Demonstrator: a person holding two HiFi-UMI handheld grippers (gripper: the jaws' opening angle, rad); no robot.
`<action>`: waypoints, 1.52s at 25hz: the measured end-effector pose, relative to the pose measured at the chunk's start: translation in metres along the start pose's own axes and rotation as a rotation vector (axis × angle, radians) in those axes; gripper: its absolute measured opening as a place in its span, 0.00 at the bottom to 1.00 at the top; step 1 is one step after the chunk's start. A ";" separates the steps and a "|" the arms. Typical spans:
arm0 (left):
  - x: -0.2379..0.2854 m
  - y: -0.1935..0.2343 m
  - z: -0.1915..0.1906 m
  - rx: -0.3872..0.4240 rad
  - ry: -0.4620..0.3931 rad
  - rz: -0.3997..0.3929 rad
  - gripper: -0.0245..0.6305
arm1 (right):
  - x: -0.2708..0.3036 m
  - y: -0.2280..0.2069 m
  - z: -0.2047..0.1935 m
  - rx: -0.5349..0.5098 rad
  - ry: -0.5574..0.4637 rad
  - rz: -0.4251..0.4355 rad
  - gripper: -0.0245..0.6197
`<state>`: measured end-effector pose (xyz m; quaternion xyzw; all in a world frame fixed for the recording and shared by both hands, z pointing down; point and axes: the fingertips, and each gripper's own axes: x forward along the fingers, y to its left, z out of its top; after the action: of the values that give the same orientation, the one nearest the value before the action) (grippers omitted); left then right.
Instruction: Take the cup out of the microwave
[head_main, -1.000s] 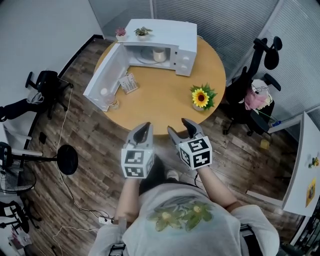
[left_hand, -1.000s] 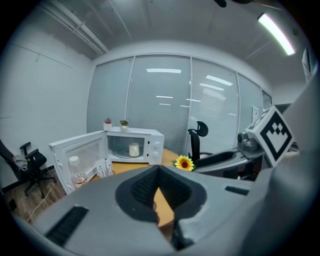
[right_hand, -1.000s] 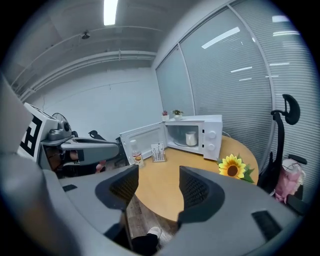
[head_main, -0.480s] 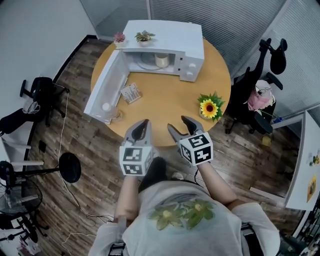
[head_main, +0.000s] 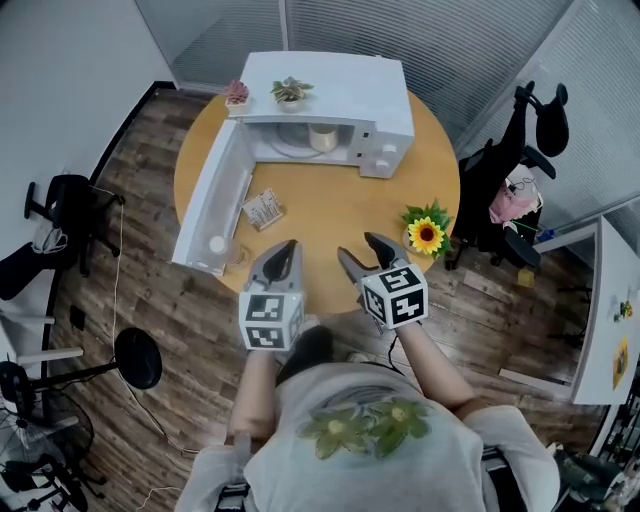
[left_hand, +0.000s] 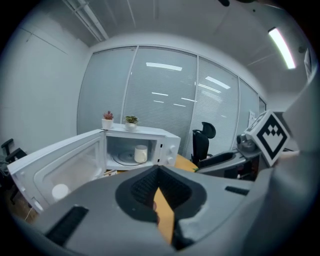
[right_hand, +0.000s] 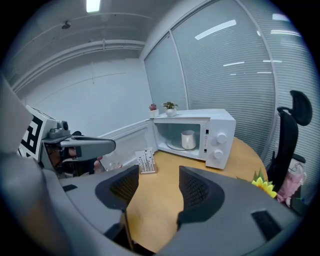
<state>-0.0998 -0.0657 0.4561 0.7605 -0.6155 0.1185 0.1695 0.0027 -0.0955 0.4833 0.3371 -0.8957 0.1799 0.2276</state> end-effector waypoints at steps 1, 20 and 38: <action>0.003 0.004 0.001 0.000 0.001 -0.010 0.04 | 0.004 -0.001 0.002 0.007 -0.001 -0.011 0.42; 0.041 0.027 -0.007 -0.032 0.041 -0.171 0.04 | 0.047 -0.015 0.030 0.039 0.002 -0.128 0.42; 0.114 0.041 0.003 -0.064 0.106 -0.176 0.04 | 0.136 -0.075 0.079 0.057 0.022 -0.098 0.42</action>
<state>-0.1157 -0.1766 0.5020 0.7986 -0.5398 0.1232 0.2359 -0.0591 -0.2573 0.5027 0.3848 -0.8700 0.1977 0.2364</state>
